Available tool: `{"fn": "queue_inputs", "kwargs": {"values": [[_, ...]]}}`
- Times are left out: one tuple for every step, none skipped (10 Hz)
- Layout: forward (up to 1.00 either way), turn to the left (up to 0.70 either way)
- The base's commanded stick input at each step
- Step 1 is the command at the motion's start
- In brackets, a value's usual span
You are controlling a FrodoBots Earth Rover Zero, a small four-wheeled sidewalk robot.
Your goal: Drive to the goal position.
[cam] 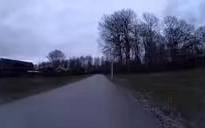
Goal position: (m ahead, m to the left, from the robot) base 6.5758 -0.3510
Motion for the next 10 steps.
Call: {"fn": "queue_inputs", "kwargs": {"values": [[0.70,0.00],[0.70,0.00],[0.70,0.00],[0.70,0.00],[0.70,0.00],[0.70,0.00],[0.70,0.00],[0.70,0.00],[0.70,0.00],[0.70,0.00]]}}
